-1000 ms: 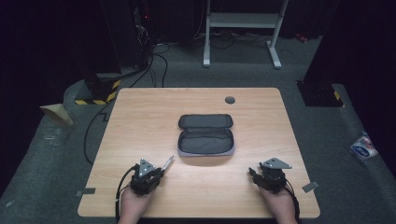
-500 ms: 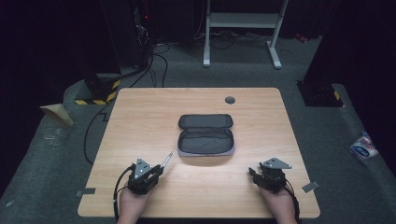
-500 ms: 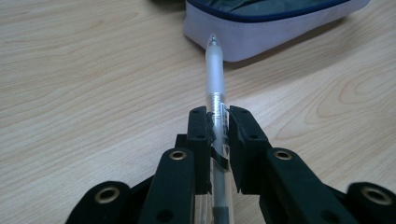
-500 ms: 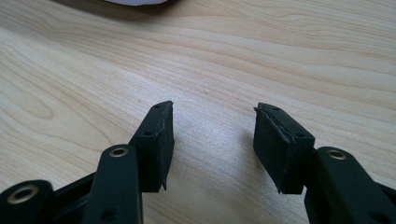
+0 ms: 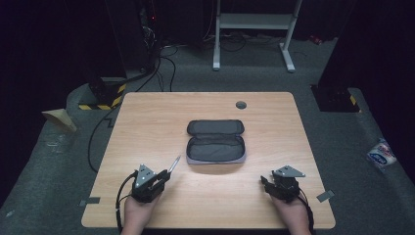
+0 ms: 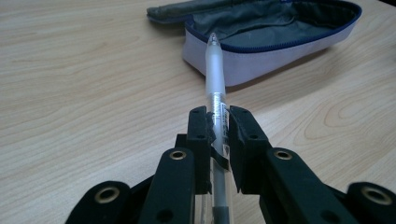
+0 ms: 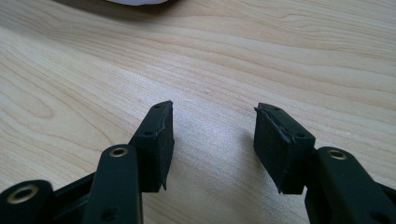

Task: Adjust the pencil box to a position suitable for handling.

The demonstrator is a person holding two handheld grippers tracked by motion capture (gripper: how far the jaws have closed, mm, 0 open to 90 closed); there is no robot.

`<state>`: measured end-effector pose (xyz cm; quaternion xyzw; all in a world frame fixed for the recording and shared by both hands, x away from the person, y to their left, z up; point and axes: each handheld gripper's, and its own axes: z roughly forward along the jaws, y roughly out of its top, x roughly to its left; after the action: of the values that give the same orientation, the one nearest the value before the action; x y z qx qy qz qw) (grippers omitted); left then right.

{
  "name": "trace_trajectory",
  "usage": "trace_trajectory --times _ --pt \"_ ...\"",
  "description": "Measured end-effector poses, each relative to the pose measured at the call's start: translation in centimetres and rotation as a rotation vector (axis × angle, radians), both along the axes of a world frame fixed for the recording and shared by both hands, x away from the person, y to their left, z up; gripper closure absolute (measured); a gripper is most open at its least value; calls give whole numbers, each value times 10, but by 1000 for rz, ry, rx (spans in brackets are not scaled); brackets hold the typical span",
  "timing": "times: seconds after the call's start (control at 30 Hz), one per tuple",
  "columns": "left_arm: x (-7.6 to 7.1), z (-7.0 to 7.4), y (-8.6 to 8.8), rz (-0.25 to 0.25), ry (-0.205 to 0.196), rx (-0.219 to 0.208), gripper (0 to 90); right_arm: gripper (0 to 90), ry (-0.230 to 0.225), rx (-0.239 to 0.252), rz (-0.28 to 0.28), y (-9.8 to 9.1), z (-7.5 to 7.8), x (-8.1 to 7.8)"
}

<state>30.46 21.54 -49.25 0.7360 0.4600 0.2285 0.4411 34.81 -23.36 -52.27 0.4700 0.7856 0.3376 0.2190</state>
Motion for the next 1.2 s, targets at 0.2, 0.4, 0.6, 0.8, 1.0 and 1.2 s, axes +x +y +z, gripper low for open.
trace_trajectory --times 0.2,0.4,0.6,0.8,1.0,1.2 --pt "1 2 4 13 -2 -20 789 463 4 6 -3 -1 0 1" --pt "-1 5 6 30 -26 -22 789 463 4 5 -2 -1 0 1" --pt "-2 9 7 36 -51 -27 789 456 7 7 0 -1 0 1" --pt "-3 10 8 42 -57 -29 789 456 6 7 0 -1 0 1" --pt "-5 13 9 49 -81 -32 789 455 6 6 0 -1 0 1" --pt "-6 17 9 38 -105 -50 789 456 6 6 0 -1 0 1"
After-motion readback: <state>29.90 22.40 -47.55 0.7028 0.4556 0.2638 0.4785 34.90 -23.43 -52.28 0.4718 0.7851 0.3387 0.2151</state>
